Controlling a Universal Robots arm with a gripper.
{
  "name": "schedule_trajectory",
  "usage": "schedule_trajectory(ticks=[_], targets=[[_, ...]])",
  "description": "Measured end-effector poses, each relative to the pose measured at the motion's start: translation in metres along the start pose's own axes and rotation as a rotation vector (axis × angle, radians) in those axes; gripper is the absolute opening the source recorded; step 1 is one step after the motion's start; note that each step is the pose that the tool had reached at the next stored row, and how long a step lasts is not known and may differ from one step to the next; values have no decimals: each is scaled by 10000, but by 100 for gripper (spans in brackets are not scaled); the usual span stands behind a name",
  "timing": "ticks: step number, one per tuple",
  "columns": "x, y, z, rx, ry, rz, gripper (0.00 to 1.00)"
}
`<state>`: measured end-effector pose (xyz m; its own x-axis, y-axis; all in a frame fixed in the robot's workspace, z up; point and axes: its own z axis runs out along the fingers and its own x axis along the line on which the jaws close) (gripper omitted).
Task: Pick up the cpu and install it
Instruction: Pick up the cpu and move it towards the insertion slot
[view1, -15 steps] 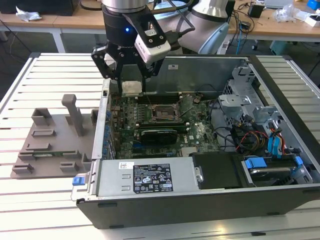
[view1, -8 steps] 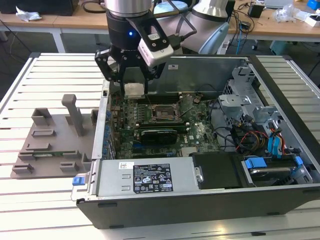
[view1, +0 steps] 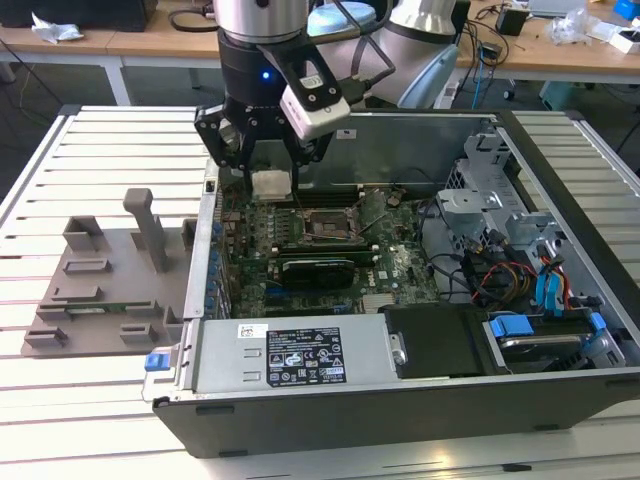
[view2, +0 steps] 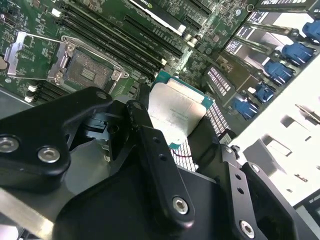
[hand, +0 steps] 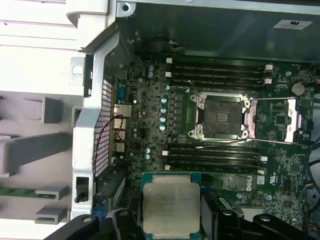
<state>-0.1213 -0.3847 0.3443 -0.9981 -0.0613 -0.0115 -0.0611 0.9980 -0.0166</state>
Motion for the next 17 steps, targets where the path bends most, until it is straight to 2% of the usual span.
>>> schedule_trajectory(ticks=[17], targets=[[-66,-2,145,-1,0,-1,55]])
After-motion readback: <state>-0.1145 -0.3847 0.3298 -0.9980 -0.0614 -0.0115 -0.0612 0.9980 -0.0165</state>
